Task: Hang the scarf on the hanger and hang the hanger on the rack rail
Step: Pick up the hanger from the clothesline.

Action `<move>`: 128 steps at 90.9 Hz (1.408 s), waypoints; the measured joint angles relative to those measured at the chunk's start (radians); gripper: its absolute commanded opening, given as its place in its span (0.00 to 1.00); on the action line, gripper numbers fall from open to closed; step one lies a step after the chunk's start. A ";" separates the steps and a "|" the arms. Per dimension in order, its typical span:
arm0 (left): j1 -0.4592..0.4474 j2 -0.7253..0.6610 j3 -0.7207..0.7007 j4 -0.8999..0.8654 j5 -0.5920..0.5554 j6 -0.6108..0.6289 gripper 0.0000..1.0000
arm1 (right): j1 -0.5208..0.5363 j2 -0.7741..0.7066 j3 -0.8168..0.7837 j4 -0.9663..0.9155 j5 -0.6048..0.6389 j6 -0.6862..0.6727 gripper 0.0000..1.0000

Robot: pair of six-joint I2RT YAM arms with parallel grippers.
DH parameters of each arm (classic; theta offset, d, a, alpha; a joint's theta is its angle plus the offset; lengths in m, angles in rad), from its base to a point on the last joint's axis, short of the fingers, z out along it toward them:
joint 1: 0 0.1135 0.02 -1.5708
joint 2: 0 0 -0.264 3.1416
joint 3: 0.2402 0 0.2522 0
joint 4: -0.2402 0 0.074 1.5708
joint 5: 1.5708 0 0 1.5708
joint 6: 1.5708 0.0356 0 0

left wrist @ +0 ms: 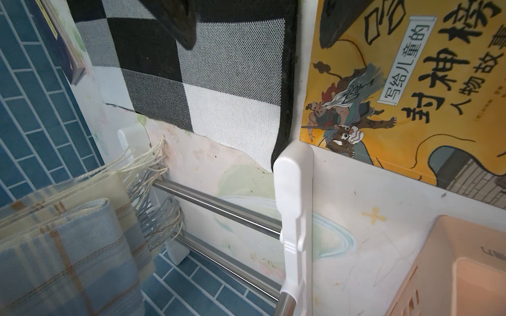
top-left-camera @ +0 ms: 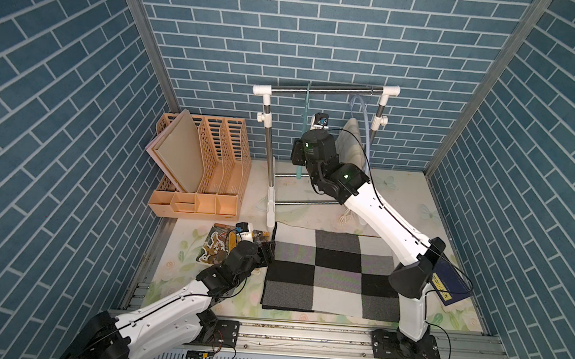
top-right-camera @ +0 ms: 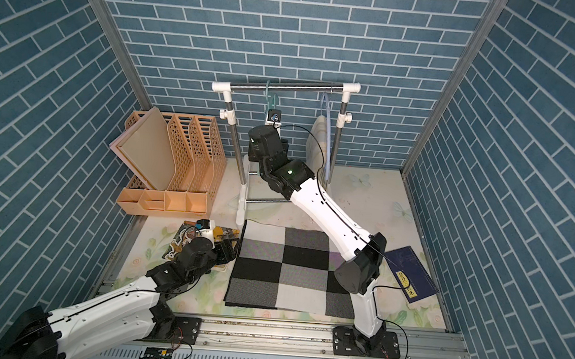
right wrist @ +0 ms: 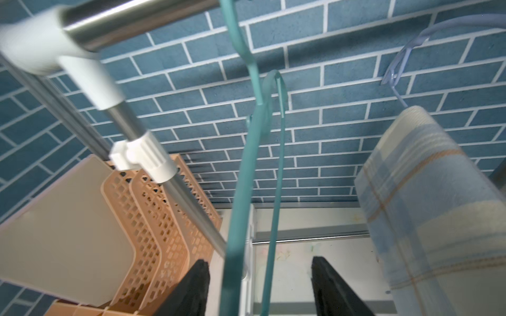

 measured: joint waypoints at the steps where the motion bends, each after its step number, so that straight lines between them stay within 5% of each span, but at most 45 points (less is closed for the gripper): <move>1: 0.000 0.002 -0.001 0.003 0.002 -0.001 0.74 | -0.003 0.006 0.006 -0.004 0.000 0.000 0.54; 33: 0.000 0.022 -0.006 0.053 0.026 -0.014 0.74 | -0.027 0.037 0.021 -0.051 -0.014 0.006 0.00; 60: 0.000 0.022 -0.007 0.060 0.026 -0.015 0.74 | -0.012 0.004 0.010 -0.031 -0.016 -0.014 0.00; 86: 0.000 0.010 -0.007 0.055 0.026 -0.016 0.74 | 0.032 -0.200 -0.154 -0.005 -0.037 -0.055 0.00; 128: 0.000 -0.022 0.082 0.014 0.018 -0.015 0.74 | 0.049 -0.842 -0.882 0.036 -0.238 -0.028 0.00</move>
